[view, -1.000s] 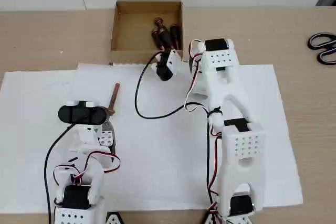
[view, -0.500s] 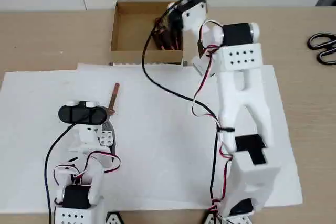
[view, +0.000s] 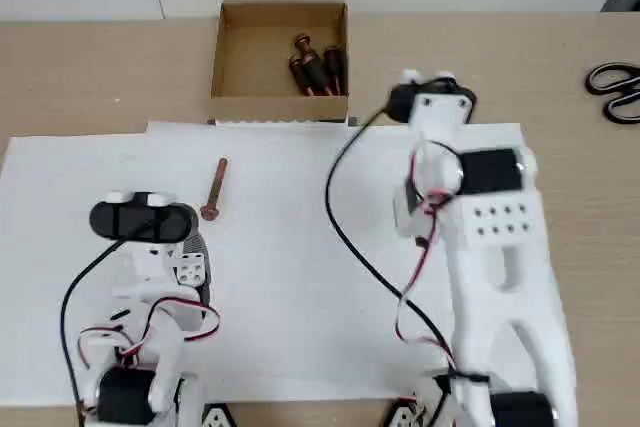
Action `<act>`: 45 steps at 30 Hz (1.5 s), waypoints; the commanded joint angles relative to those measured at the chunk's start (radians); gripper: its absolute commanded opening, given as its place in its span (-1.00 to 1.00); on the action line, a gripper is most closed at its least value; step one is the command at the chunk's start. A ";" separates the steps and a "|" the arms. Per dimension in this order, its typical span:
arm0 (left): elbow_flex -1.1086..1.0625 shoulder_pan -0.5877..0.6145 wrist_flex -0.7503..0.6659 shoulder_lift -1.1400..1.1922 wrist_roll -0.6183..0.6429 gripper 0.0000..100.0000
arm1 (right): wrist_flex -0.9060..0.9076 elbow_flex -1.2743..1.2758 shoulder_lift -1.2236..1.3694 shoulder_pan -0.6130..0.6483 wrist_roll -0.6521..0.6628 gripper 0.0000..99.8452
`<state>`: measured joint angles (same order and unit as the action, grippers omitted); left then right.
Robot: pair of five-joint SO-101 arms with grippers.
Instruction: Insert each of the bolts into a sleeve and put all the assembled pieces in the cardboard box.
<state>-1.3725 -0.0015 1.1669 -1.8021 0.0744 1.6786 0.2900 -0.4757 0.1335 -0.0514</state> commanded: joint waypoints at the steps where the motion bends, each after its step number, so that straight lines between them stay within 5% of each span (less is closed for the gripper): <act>1: 0.120 0.000 0.057 0.048 -0.026 -0.99 | -0.005 0.115 -0.136 -0.082 0.031 -0.99; 9: 0.532 -0.002 0.055 0.535 -0.032 -0.99 | -0.010 0.252 -0.219 -0.226 0.057 -0.99; 24: 1.428 -0.021 0.572 1.600 -0.117 -0.98 | -0.010 0.255 -0.226 -0.386 0.052 -0.99; 35: 1.491 -0.028 0.586 1.909 -0.157 -0.88 | -0.010 0.255 -0.226 -0.404 0.052 -0.99; 45: 1.494 -0.026 0.535 1.966 -0.209 -0.81 | -0.010 0.255 -0.226 -0.404 0.052 -0.99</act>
<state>0.0821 -0.0307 1.7208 0.1573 -0.1189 1.6786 0.5493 -0.6767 -0.2624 -0.0069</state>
